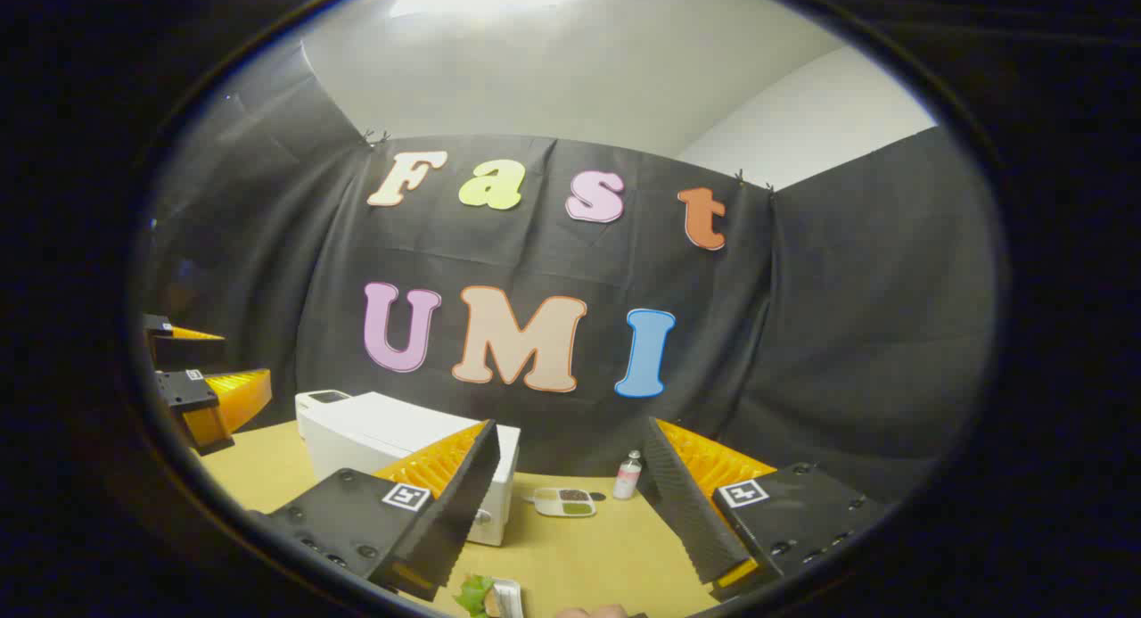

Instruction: Open the microwave oven with the left hand, put the food in, and close the microwave oven.

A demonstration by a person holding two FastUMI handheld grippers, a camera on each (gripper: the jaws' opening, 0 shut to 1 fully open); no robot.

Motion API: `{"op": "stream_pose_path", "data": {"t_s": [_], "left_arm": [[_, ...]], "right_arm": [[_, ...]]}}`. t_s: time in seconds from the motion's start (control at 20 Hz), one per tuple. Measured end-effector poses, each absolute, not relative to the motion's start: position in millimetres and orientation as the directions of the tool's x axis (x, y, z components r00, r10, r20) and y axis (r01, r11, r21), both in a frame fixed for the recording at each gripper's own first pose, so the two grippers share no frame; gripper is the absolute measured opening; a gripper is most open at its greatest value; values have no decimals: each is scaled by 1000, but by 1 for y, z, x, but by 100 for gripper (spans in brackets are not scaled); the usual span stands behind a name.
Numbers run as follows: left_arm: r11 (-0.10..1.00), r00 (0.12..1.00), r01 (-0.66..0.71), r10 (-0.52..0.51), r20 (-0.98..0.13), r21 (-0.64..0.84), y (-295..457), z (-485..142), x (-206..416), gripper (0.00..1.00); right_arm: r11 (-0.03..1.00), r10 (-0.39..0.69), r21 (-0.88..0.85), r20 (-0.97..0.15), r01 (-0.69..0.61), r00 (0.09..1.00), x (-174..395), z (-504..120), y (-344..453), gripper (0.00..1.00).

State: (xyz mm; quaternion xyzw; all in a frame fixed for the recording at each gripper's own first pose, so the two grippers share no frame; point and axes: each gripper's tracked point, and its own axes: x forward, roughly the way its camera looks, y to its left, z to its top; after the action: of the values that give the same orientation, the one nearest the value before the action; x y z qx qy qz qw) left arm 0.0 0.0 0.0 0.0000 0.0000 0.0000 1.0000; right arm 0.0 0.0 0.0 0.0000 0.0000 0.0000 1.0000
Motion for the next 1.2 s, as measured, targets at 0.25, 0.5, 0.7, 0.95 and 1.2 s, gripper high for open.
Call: {"op": "stream_pose_path", "data": {"t_s": [0.25, 0.5, 0.7, 0.95, 1.2], "left_arm": [[1000, 1000, -6, 5, 18, 24, -2, 1, 8, 98], [999, 998, -9, 8, 56, 33, -5, 11, 11, 98], [998, 997, 30, -34, 71, 60, -20, 12, 15, 99], [997, 997, 53, -56, 52, 58, -26, 7, 17, 98], [997, 996, 67, -69, 49, 40, -28, 5, 19, 100]], "right_arm": [[1000, 16, -12, -1, -17, 1000, 15, -4, 2, 97], [999, 27, -26, 4, -27, 1000, 23, -5, 5, 97], [999, 19, -26, -4, -19, 1000, 24, -8, 1, 97], [1000, 25, -15, 6, -25, 1000, 24, -7, 6, 97], [1000, 21, 0, 8, -21, 1000, 27, -6, 7, 97]]}}
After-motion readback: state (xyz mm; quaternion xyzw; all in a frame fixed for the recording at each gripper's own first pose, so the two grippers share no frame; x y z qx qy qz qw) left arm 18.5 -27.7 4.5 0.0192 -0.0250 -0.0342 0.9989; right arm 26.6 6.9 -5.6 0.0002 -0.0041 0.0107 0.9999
